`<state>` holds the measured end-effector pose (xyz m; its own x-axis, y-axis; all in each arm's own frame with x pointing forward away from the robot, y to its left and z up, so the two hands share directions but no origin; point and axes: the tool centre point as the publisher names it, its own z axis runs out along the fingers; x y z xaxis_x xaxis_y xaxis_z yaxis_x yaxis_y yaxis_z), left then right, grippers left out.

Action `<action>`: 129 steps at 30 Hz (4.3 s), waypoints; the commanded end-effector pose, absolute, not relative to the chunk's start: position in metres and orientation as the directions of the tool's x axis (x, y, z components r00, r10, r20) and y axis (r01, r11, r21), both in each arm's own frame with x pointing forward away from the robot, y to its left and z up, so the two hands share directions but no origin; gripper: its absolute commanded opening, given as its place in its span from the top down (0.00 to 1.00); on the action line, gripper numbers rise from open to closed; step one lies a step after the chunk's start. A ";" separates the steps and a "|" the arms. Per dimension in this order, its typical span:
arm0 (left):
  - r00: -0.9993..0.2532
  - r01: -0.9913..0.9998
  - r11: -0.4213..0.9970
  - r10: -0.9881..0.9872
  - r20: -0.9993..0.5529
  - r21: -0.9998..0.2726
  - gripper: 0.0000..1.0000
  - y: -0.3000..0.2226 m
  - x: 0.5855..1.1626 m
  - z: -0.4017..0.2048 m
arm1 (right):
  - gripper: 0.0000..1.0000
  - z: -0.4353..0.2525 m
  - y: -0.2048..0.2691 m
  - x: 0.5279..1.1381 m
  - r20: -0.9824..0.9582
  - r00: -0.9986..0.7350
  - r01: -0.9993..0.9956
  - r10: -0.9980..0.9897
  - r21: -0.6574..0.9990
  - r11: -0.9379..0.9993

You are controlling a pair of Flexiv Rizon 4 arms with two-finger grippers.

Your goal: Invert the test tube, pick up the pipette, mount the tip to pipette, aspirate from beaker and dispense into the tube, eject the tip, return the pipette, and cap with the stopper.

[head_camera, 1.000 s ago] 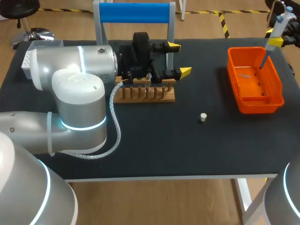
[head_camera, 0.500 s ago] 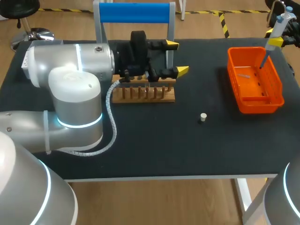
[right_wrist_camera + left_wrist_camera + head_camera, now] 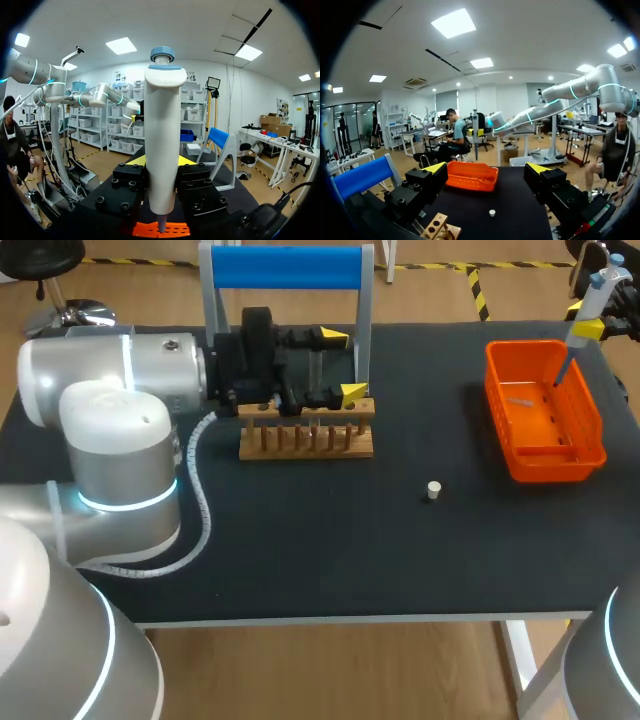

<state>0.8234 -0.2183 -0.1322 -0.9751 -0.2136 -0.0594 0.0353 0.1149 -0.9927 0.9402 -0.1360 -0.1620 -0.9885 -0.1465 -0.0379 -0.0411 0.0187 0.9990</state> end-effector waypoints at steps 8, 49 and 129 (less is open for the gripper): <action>-0.979 0.032 0.105 -0.196 -0.052 -0.994 0.00 -0.202 0.821 -0.135 | 1.00 -0.161 -0.136 0.941 -0.038 -0.988 -0.042 -0.147 0.999 0.022; -0.983 -0.027 0.087 -0.182 0.010 -0.996 0.00 -0.205 0.819 -0.133 | 1.00 -0.150 -0.116 0.917 -0.037 -0.990 -0.043 -0.136 0.998 0.037; -0.983 -0.027 0.087 -0.182 0.010 -0.996 0.00 -0.205 0.819 -0.133 | 1.00 -0.153 0.122 0.825 -0.030 -0.957 -0.053 -0.288 0.996 0.072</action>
<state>0.8192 -0.2055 -0.1324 -0.9833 -0.1815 0.0113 -0.0276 0.0876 -0.9958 0.8271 0.1169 -0.1523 -0.9552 -0.2944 -0.0319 -0.0545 0.0690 0.9961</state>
